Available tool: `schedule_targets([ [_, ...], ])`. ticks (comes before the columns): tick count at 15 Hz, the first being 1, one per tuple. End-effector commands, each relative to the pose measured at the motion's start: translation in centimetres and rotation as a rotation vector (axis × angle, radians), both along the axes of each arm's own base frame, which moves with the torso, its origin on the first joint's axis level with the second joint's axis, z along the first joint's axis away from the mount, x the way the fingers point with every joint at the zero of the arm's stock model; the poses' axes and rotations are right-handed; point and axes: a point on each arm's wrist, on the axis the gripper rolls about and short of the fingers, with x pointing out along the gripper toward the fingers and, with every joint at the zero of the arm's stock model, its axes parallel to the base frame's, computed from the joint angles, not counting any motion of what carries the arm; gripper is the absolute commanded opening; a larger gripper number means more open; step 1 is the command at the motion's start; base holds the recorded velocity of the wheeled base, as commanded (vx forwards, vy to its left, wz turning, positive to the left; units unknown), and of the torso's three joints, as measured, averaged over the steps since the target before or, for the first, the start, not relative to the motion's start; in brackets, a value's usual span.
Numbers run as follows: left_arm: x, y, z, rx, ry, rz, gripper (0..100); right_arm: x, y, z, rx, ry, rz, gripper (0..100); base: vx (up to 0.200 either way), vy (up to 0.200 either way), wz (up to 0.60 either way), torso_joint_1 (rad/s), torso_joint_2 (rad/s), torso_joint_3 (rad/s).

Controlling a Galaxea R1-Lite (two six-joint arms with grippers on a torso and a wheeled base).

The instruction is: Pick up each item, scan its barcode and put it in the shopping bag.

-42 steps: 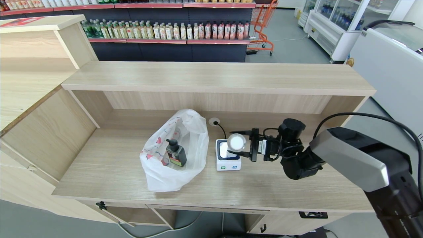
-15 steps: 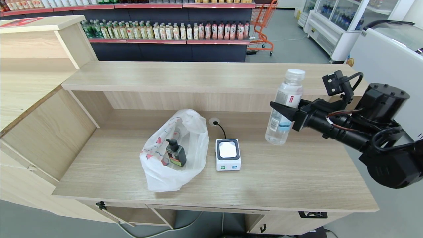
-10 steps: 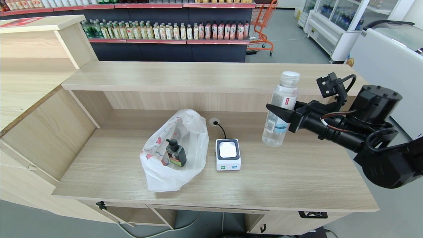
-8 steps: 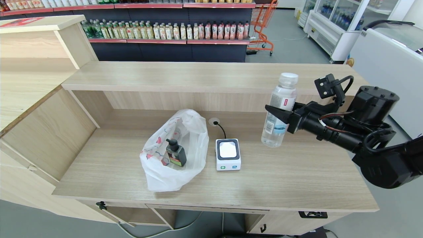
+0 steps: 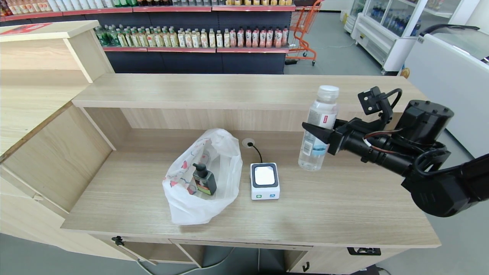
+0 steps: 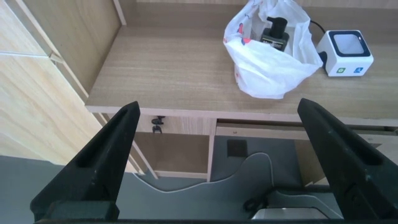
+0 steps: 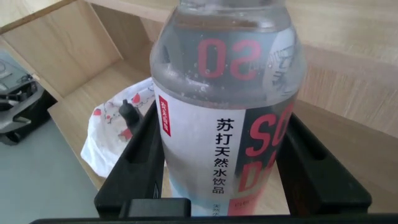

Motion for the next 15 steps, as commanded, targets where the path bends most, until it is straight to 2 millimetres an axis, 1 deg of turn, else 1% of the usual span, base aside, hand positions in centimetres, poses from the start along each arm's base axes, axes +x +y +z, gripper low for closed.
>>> schedule_targets([
  [1, 0.0, 0.0, 0.0, 0.000, 0.001, -0.001, 100, 0.6, 0.6, -0.1, 0.000, 0.000, 0.013, 0, 0.000, 0.200, 0.00, 0.017, 0.00, 0.002],
  [4, 0.0, 0.0, 0.0, 0.001, 0.001, 0.001, 100, 1.4, 1.3, -0.1, -0.002, 0.007, 0.023, 0, 0.000, 0.200, 0.00, 0.004, 0.01, -0.001],
  [7, 0.0, 0.0, 0.0, 0.006, 0.001, 0.001, 100, 3.2, 2.8, -0.8, -0.004, 0.004, 0.034, 0, 0.000, 0.200, 0.00, -0.001, 0.00, 0.002],
  [10, 0.0, 0.0, 0.0, -0.003, 0.001, -0.001, 100, 5.9, 3.9, -1.9, -0.017, 0.022, 0.033, 0, 0.000, 0.000, 0.00, 0.000, 0.00, 0.000],
  [12, 0.0, 0.0, 0.0, -0.003, 0.001, -0.001, 100, 7.6, 4.5, -3.2, -0.037, 0.018, 0.030, 0, 0.000, 0.000, 0.00, 0.000, 0.00, 0.000],
  [15, 0.0, 0.0, 0.0, -0.003, 0.001, 0.001, 100, 9.1, 5.5, -4.8, -0.041, 0.024, 0.039, 0, 0.000, 0.000, 0.00, 0.000, 0.00, 0.000],
])
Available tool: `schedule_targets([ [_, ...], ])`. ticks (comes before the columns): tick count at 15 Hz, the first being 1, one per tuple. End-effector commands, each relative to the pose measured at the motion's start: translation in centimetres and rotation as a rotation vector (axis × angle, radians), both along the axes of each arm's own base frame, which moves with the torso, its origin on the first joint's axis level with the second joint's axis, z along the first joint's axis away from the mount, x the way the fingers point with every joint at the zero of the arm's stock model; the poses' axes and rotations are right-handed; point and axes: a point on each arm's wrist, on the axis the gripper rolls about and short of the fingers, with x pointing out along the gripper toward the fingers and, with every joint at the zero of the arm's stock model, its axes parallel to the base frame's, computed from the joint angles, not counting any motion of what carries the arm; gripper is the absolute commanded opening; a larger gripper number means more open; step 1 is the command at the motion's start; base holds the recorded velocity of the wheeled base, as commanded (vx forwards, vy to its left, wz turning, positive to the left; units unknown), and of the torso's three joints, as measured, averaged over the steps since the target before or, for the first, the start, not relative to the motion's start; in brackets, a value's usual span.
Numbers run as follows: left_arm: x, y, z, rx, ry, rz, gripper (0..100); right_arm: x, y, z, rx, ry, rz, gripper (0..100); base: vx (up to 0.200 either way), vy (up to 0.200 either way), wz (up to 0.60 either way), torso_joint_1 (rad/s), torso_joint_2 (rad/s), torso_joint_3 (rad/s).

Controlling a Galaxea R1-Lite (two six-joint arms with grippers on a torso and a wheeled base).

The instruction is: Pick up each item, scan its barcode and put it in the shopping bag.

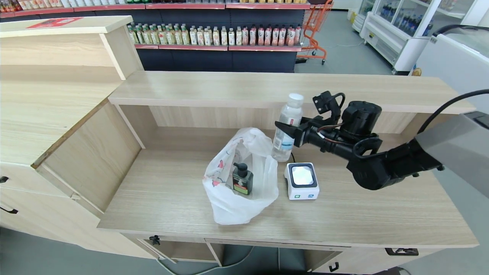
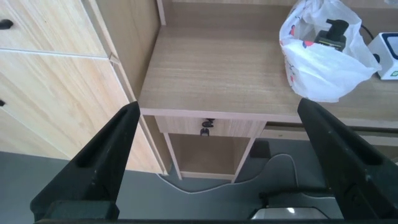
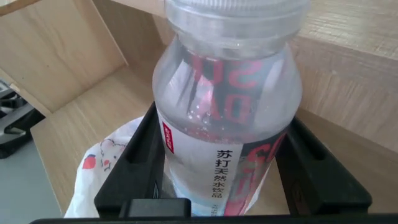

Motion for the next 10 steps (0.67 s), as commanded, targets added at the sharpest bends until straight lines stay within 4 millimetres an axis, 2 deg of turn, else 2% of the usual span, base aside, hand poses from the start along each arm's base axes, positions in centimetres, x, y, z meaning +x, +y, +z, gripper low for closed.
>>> schedule_targets([
  [1, 0.0, 0.0, 0.0, 0.000, 0.000, 0.000, 100, 1.2, 1.1, -2.4, -0.015, 0.038, 0.014, 0, 0.000, 0.000, 0.00, 0.000, 0.00, 0.000],
  [4, 0.0, 0.0, 0.0, 0.000, 0.000, 0.000, 100, 1.4, 3.0, -4.0, -0.023, 0.054, 0.047, 0, 0.000, 0.000, 0.00, 0.000, 0.00, 0.000],
  [10, 0.0, 0.0, 0.0, 0.000, 0.000, 0.000, 100, 3.9, 4.9, -7.0, -0.049, 0.017, -0.014, 0, 0.000, 0.000, 0.00, 0.000, 0.00, 0.000],
])
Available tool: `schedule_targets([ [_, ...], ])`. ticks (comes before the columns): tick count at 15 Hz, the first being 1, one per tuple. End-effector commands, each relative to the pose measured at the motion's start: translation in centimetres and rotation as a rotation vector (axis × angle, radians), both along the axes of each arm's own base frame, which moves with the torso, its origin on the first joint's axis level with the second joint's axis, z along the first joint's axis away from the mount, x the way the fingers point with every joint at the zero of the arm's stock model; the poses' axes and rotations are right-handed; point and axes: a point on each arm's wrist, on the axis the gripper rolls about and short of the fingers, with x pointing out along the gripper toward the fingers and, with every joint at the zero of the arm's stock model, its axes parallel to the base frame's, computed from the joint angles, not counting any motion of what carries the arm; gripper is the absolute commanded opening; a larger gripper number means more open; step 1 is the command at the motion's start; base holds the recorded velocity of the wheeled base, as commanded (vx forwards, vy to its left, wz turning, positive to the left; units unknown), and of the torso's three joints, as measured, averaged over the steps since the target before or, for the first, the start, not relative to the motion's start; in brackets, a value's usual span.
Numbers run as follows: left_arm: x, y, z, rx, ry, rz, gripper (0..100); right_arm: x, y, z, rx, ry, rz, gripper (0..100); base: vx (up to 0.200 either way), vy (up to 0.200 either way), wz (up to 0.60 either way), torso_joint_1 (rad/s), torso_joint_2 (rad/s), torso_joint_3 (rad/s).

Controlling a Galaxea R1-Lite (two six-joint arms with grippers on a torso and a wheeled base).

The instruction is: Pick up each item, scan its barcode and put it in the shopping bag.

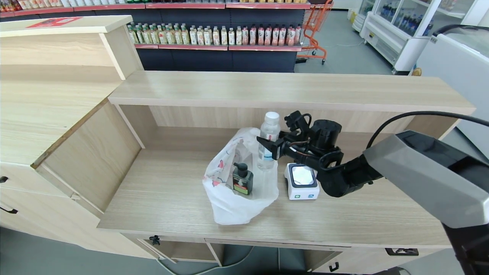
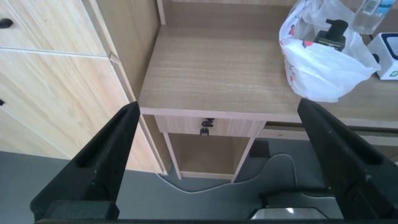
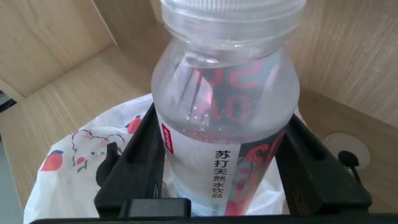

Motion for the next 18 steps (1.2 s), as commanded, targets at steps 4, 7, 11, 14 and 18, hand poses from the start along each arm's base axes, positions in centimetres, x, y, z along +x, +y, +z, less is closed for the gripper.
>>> schedule_targets([
  [4, 0.0, 0.0, 0.0, 0.000, 0.000, 0.000, 100, 2.3, 1.4, -3.4, -0.028, -0.024, 0.006, 0, 0.000, 0.000, 0.00, 0.000, 0.00, 0.000],
  [7, 0.0, 0.0, 0.0, 0.000, 0.000, 0.000, 100, 3.1, 2.3, -4.9, -0.031, -0.034, 0.016, 0, 0.000, 0.000, 0.00, 0.000, 0.00, 0.000],
  [11, 0.0, 0.0, 0.0, 0.000, 0.000, 0.000, 100, 3.9, 2.9, -6.7, -0.035, -0.034, 0.017, 0, 0.000, 0.000, 0.00, 0.000, 0.00, 0.000],
  [14, 0.0, 0.0, 0.0, 0.000, 0.000, 0.000, 100, 4.1, 3.1, -7.5, -0.039, -0.032, 0.019, 0, 0.000, 0.000, 0.00, 0.000, 0.00, 0.000],
  [18, 0.0, 0.0, 0.0, 0.000, 0.000, 0.000, 100, 4.2, 2.9, -7.5, -0.052, -0.046, 0.016, 100, 0.000, 0.000, 0.00, 0.000, 0.00, 0.000],
])
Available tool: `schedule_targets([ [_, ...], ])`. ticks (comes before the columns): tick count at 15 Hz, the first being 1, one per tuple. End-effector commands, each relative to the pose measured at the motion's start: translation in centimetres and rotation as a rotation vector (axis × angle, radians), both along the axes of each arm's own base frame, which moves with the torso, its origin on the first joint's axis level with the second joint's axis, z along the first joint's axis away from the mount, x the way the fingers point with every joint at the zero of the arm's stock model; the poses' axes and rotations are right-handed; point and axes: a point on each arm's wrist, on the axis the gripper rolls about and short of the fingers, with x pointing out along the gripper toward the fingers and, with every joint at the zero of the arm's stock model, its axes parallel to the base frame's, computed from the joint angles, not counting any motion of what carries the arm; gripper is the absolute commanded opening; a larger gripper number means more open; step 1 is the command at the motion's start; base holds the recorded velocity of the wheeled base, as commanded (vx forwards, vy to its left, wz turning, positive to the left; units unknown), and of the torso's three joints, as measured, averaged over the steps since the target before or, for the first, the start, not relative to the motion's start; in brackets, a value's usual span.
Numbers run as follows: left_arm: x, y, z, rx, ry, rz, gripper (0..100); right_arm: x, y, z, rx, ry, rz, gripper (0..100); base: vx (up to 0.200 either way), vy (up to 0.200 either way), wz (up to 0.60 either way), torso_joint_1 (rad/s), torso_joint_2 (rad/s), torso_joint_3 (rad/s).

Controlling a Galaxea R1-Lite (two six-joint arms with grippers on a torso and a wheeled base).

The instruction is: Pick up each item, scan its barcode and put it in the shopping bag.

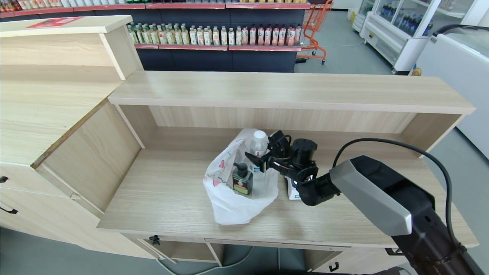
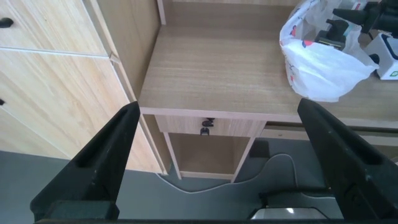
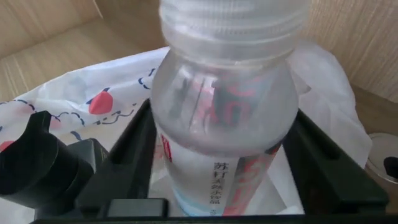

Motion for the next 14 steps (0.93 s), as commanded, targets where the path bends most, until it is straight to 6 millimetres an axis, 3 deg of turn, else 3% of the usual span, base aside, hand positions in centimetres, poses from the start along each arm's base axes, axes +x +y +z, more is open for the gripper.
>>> schedule_targets([
  [1, 0.0, 0.0, 0.0, 0.000, 0.000, 0.000, 100, 0.0, -0.1, 0.3, 0.004, -0.002, -0.002, 100, 0.000, 0.000, 0.00, 0.000, 0.00, 0.000],
  [5, 0.0, 0.0, 0.0, 0.000, 0.000, 0.000, 100, -2.0, -1.3, 6.9, 0.035, -0.064, -0.004, 100, 0.000, 0.000, 0.00, 0.000, 0.00, 0.000],
  [8, 0.0, 0.0, 0.0, 0.000, 0.000, 0.000, 100, -5.3, -4.8, 11.6, 0.037, -0.057, -0.032, 100, 0.000, 0.000, 0.00, 0.000, 0.00, 0.000],
  [10, 0.0, 0.0, 0.0, 0.000, 0.000, 0.000, 100, -9.8, -9.4, 14.9, 0.055, 0.000, -0.044, 100, 0.000, 0.000, 0.00, 0.000, 0.00, 0.000],
  [13, 0.0, 0.0, 0.0, 0.000, 0.000, 0.000, 100, -17.4, -15.4, 17.6, 0.039, 0.096, -0.148, 100, 0.000, 0.000, 0.00, 0.000, 0.00, 0.000],
  [14, 0.0, 0.0, 0.0, 0.000, 0.000, 0.001, 100, -22.0, -18.0, 17.9, 0.026, 0.146, -0.254, 100, 0.000, 0.000, 0.00, 0.000, 0.00, 0.000],
])
